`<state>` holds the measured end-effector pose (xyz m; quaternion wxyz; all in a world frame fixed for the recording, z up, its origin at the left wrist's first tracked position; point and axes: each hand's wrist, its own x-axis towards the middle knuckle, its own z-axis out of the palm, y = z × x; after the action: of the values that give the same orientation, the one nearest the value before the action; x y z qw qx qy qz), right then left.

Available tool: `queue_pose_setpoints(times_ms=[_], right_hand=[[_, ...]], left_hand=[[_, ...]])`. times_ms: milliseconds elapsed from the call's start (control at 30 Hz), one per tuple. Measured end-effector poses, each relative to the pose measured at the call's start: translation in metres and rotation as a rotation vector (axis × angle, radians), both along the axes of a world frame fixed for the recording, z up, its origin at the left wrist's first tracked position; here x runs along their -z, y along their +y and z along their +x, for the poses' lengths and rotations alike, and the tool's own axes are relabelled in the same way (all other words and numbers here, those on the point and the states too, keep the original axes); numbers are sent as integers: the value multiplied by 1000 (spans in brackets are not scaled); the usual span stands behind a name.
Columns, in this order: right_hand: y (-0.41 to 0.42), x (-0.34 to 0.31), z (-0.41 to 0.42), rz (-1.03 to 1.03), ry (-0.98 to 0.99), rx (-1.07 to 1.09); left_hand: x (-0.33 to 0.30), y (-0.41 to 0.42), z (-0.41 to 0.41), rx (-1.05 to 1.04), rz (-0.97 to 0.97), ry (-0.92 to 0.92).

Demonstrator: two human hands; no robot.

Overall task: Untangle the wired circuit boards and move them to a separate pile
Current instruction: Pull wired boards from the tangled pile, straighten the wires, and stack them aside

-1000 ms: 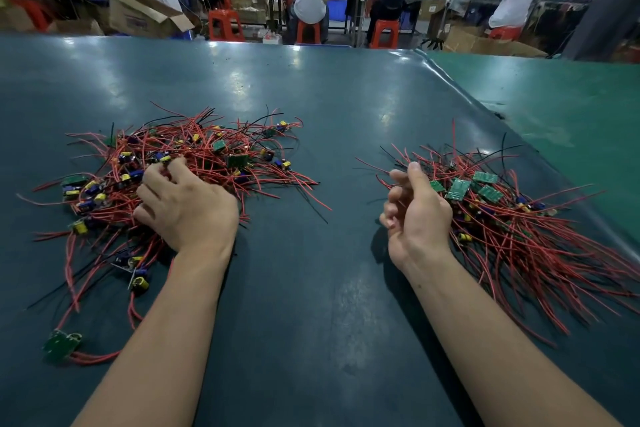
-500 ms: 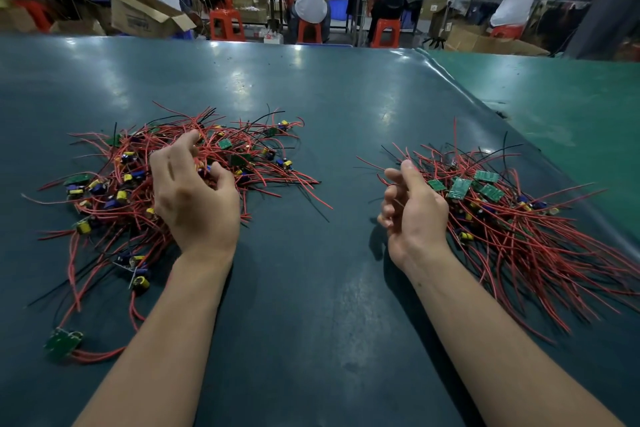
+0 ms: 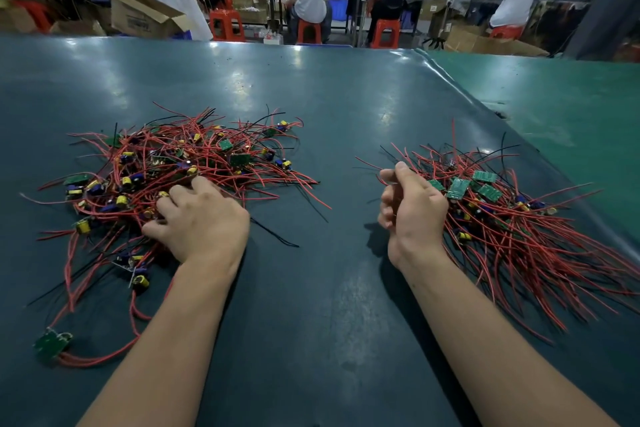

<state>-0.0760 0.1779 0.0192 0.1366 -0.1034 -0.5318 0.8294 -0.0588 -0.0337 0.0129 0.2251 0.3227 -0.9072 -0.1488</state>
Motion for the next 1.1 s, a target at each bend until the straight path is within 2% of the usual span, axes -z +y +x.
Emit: queue_pose_setpoints(times_ms=[67,167,300,400,467,533,600,667,767,1000,1100], right_hand=[[1,0,0,-6,3,17],[1,1,0,-4,9,29],[1,0,-1,-11,-2,53],[2,-2,0,-21,-20,24],[1,-3,1,-5,-39,-65],[-4,-3,4,56,-54,-223],[-10,-4,7,127,-61,-398],[-14,-5,10,124,-58,-531],[-13,-5,11,57,-20,-584],[-10,-8,12,-53,37,-524],[-9,-11,11,-99,-7,-460]], left_hand=[[3,3,1,37,-43,-52],[3,4,2,106,-55,20],[-4,3,6,164,-2,433],[-10,11,10,258,-108,790],[-11,18,10,422,-155,945],[-10,26,10,683,-156,1035],[-9,36,12,927,-94,1045],[-7,45,14,1119,7,974],[-2,54,15,1304,161,815],[1,56,14,1292,250,761],[2,51,9,1149,195,774]])
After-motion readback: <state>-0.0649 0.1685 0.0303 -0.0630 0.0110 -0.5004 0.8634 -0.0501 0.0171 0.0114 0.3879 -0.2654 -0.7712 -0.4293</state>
